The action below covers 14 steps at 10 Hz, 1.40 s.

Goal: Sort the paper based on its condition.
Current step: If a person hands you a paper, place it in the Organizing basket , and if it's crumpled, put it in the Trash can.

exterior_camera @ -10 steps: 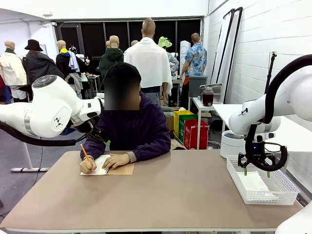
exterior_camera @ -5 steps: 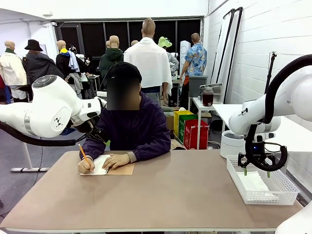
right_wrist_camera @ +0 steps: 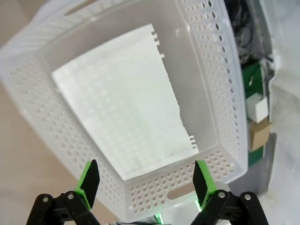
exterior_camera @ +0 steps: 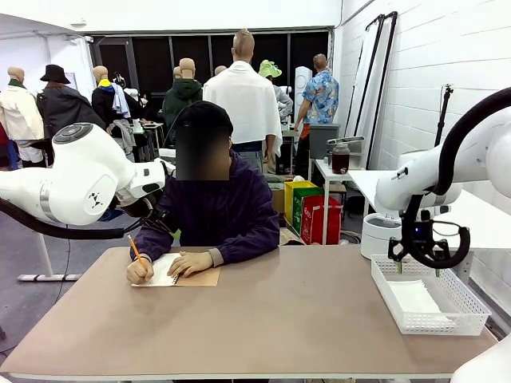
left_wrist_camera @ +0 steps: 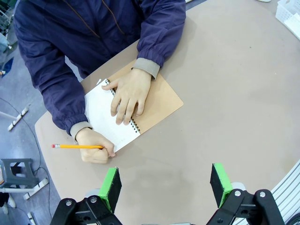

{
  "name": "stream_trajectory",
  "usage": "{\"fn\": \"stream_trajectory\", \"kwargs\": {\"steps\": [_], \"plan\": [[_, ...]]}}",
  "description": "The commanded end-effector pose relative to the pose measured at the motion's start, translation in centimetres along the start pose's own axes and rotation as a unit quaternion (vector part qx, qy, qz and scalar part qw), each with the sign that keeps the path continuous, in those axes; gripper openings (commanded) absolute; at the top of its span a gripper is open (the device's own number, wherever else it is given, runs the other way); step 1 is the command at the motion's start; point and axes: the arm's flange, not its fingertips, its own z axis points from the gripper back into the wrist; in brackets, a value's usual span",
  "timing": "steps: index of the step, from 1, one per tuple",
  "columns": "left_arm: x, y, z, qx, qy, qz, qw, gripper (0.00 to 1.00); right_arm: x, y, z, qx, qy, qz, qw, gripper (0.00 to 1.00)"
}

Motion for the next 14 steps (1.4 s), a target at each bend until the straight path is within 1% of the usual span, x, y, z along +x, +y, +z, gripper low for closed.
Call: {"fn": "stream_trajectory", "kwargs": {"steps": [1,2,3,4,5,6,8,9,10,11,14], "plan": [[0.0,0.1,0.0,-0.003,0.002,0.002,1.0,1.0,-1.2,0.1,2.7,0.005,-0.029,0.047,0.998,1.0],[0.0,0.1,0.0,-0.003,0.002,0.002,1.0,1.0,-2.2,0.7,3.8,0.02,-0.036,0.092,0.995,1.0],[0.0,0.1,0.0,-0.003,0.002,0.002,1.0,1.0,-3.5,1.3,4.7,0.044,-0.058,0.157,0.985,1.0],[0.0,0.1,0.0,-0.003,0.002,0.002,1.0,1.0,-4.8,2.3,5.4,0.064,-0.09,0.217,0.97,1.0],[0.0,0.1,0.0,-0.003,0.002,0.002,1.0,1.0,-6.0,3.4,5.9,0.077,-0.119,0.26,0.955,1.0],[0.0,0.1,0.0,-0.003,0.002,0.002,1.0,1.0,-7.1,4.5,6.2,0.082,-0.143,0.288,0.943,1.0],[0.0,0.1,0.0,-0.003,0.002,0.002,1.0,1.0,-9.5,6.5,6.4,0.116,-0.188,0.344,0.913,1.0],[0.0,0.1,0.0,-0.003,0.002,0.002,1.0,1.0,-10.2,7.3,6.5,0.117,-0.2,0.358,0.905,1.0],[0.0,0.1,0.0,-0.003,0.002,0.002,1.0,1.0,-10.4,7.4,6.5,0.123,-0.197,0.355,0.906,1.0],[0.0,0.1,0.0,-0.003,0.002,0.002,1.0,1.0,-9.7,7.8,7.5,0.094,-0.19,0.336,0.917,1.0],[0.0,0.1,0.0,-0.003,0.002,0.002,1.0,1.0,-9.7,7.8,7.5,0.094,-0.19,0.336,0.917,1.0]]}}
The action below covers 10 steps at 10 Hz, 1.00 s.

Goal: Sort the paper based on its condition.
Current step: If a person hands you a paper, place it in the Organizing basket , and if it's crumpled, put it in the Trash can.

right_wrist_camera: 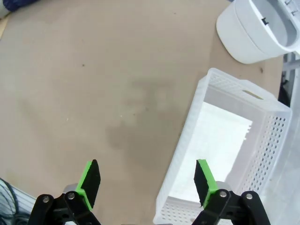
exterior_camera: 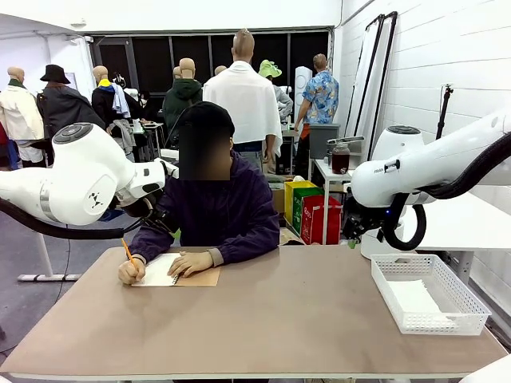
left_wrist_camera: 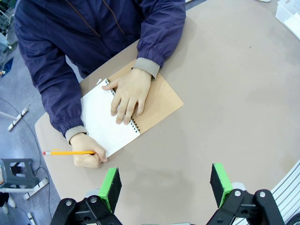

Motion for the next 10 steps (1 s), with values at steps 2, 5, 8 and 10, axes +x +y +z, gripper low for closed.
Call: {"fn": "stream_trajectory", "kwargs": {"steps": [2,5,8,10], "plan": [[0.0,0.1,0.0,-0.003,0.002,0.002,1.0,1.0,0.0,0.0,0.0,0.0,0.0,0.0,1.0,1.0],[0.0,0.1,0.0,-0.003,0.002,0.002,1.0,1.0,0.1,3.0,3.4,0.043,-0.082,0.098,0.991,1.0],[0.0,0.1,0.0,-0.003,0.002,0.002,1.0,1.0,-0.5,4.4,5.1,0.11,-0.15,0.155,0.97,1.0],[0.0,0.1,0.0,-0.003,0.002,0.002,1.0,1.0,-1.3,5.3,6.4,0.14,-0.193,0.184,0.954,1.0]]}}
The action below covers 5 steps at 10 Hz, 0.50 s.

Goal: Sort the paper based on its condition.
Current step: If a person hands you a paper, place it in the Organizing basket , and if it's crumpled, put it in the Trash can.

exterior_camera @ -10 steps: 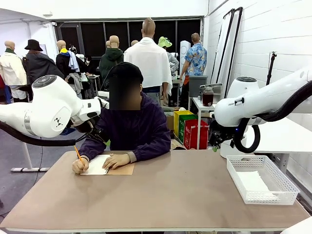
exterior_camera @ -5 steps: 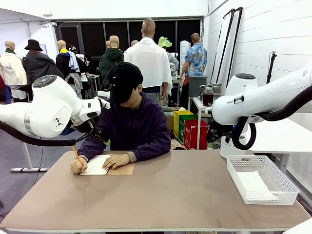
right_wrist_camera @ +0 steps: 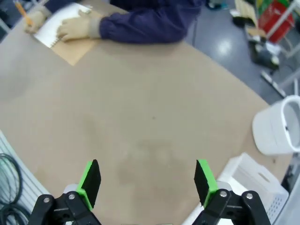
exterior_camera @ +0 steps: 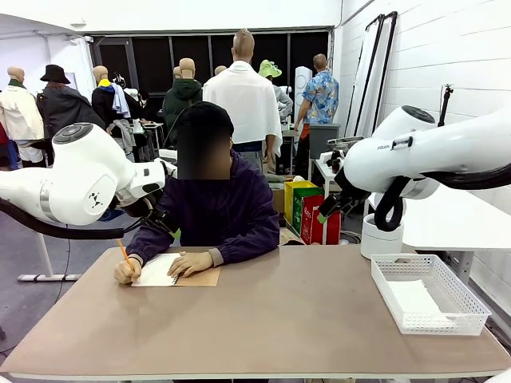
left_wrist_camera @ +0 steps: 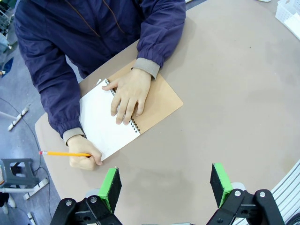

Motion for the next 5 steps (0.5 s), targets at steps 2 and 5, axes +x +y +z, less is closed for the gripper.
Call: {"fn": "stream_trajectory", "kwargs": {"steps": [2,5], "plan": [[0.0,0.1,0.0,-0.003,0.002,0.002,1.0,1.0,-1.5,0.8,0.6,0.041,-0.047,0.041,0.997,1.0],[0.0,0.1,0.0,-0.003,0.002,0.002,1.0,1.0,-1.0,1.8,0.5,0.052,-0.054,0.065,0.995,1.0]]}}
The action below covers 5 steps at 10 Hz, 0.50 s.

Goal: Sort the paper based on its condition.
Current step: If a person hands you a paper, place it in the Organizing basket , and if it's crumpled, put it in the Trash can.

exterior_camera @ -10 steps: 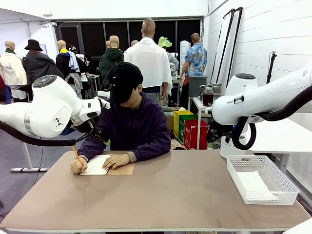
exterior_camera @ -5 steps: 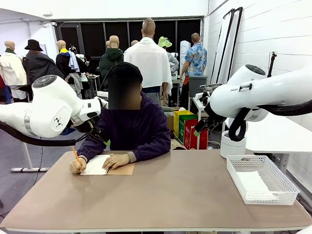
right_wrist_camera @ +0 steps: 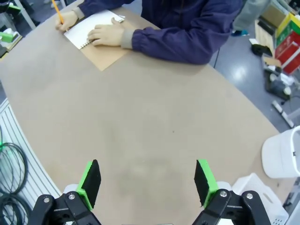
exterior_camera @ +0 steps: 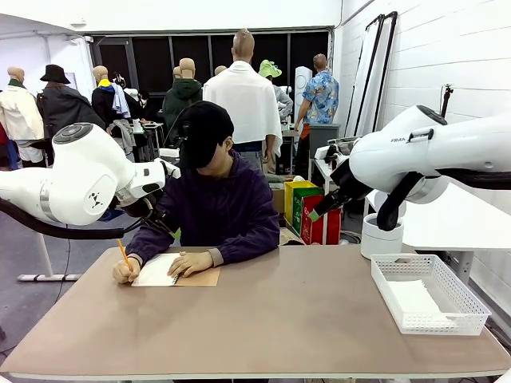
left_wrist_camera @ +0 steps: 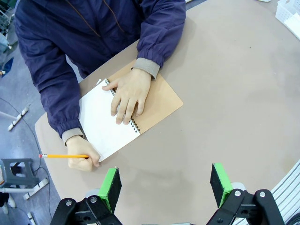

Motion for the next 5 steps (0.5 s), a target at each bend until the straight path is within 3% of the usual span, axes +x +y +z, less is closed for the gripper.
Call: {"fn": "stream_trajectory", "kwargs": {"steps": [1,5], "plan": [[-0.04,0.09,-0.04,-0.003,0.002,0.002,1.0,1.0,-0.84,-0.24,-0.71,0.02,-0.018,0.021,0.999,1.0],[-0.04,0.09,-0.04,-0.003,0.002,0.002,1.0,1.0,0.0,0.0,0.0,0.0,0.0,0.0,1.0,1.0]]}}
